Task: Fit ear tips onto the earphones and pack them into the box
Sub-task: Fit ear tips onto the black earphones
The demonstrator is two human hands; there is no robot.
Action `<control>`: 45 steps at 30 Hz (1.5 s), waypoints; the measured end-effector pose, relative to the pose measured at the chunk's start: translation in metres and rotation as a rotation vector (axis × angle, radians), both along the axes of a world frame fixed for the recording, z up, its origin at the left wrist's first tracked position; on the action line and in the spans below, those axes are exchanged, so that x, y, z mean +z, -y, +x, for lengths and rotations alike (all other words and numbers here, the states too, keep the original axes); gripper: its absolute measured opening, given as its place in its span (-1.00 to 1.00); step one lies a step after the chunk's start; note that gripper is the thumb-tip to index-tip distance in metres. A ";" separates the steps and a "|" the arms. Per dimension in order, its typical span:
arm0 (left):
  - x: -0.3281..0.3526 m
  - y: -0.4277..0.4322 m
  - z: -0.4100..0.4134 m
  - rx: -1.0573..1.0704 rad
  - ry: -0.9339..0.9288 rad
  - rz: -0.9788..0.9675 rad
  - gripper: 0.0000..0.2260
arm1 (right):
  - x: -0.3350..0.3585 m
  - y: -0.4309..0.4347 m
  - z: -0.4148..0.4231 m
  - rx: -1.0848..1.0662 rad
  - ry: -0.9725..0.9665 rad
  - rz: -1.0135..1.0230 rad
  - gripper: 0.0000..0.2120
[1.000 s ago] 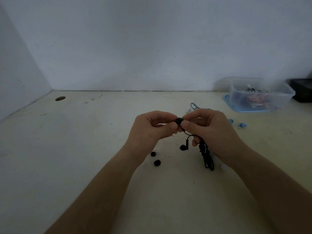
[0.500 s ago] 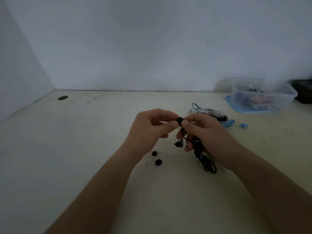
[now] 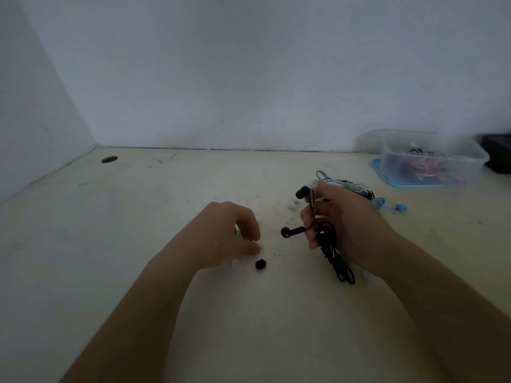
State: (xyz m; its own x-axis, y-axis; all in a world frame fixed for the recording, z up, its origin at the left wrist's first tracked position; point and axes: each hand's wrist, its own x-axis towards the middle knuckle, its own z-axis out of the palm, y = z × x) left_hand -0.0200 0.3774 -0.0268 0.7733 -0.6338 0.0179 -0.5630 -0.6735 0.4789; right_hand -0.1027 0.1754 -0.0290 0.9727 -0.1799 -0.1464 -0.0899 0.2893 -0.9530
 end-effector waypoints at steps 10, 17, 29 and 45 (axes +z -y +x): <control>0.000 0.005 -0.004 -0.029 0.064 0.063 -0.80 | -0.007 0.000 -0.001 0.032 0.121 -0.165 -0.81; 0.001 0.004 -0.007 -0.017 0.072 0.009 -0.80 | -0.013 0.002 0.003 -0.020 0.150 -0.145 -0.76; 0.006 0.004 -0.011 0.042 0.013 -0.258 -0.76 | -0.017 0.001 0.004 -0.016 0.168 -0.128 -0.76; 0.004 0.018 -0.019 -0.006 -0.167 -0.568 -0.77 | -0.018 0.000 0.004 -0.033 0.179 -0.165 -0.78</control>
State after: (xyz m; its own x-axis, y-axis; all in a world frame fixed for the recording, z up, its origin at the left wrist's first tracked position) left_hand -0.0387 0.3595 -0.0232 0.7911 -0.5652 0.2340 -0.4521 -0.2826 0.8460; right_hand -0.0988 0.1759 -0.0471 0.9736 -0.2195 0.0621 0.0918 0.1279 -0.9875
